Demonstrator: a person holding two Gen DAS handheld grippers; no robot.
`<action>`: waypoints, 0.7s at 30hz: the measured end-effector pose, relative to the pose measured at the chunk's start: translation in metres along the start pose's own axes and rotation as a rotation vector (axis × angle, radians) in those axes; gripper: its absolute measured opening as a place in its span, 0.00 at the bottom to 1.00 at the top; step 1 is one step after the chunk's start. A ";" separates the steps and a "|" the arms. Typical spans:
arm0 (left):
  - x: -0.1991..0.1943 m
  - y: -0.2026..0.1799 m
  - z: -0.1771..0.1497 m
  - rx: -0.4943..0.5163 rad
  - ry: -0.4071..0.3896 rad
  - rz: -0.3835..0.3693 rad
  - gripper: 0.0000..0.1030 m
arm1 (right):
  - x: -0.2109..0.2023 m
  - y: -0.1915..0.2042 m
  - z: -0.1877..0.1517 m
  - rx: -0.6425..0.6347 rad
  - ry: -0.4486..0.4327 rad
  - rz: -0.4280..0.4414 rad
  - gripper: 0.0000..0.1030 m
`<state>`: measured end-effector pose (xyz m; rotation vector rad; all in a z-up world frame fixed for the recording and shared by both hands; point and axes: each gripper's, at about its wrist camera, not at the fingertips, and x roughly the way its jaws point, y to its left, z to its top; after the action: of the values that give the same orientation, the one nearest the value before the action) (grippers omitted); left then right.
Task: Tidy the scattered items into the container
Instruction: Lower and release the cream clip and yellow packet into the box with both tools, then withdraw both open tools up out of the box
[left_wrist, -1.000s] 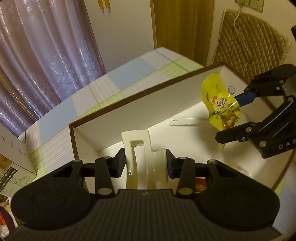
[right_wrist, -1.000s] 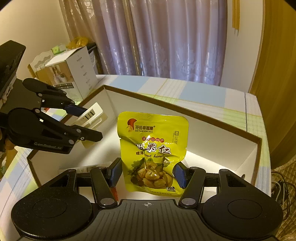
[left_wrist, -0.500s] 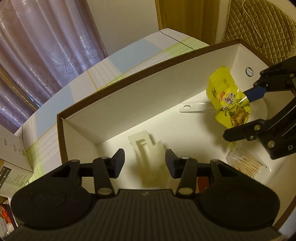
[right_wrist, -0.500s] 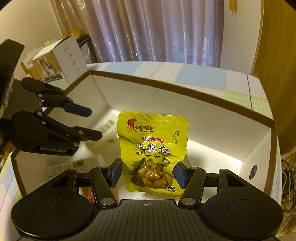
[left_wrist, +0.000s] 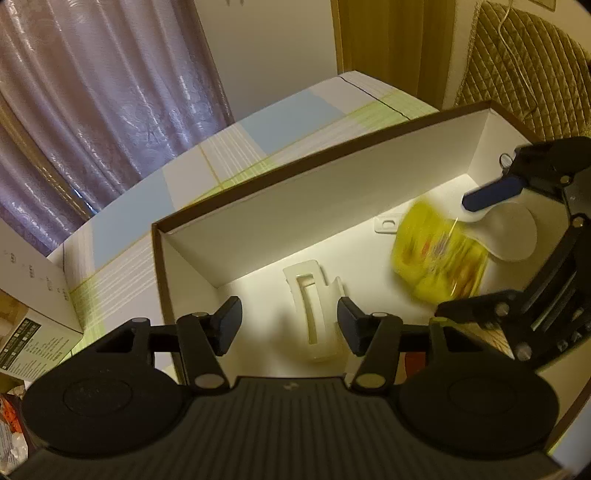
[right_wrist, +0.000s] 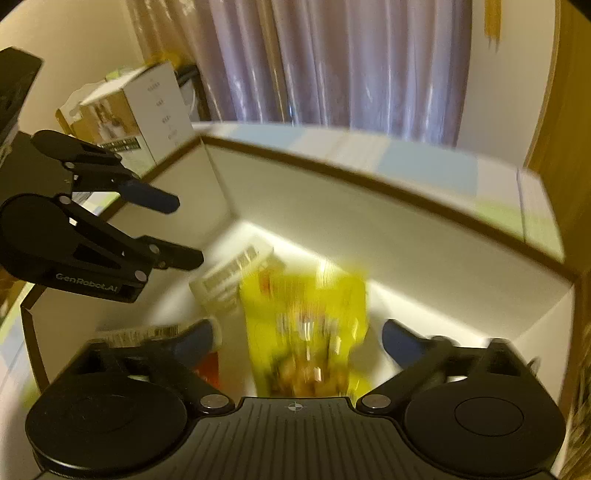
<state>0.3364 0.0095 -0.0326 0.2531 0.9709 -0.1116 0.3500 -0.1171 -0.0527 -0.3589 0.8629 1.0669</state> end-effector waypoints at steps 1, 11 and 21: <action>-0.003 0.001 0.000 -0.005 -0.006 0.001 0.57 | -0.001 -0.001 0.001 0.011 0.000 -0.004 1.00; -0.030 0.002 -0.005 -0.040 -0.021 0.004 0.77 | -0.029 0.000 -0.003 0.085 0.101 -0.034 1.00; -0.053 -0.014 -0.020 -0.068 0.016 0.014 0.94 | -0.061 0.011 -0.024 0.176 0.122 -0.152 1.00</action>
<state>0.2882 -0.0001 -0.0019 0.1980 0.9865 -0.0639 0.3173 -0.1647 -0.0198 -0.3383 1.0146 0.8288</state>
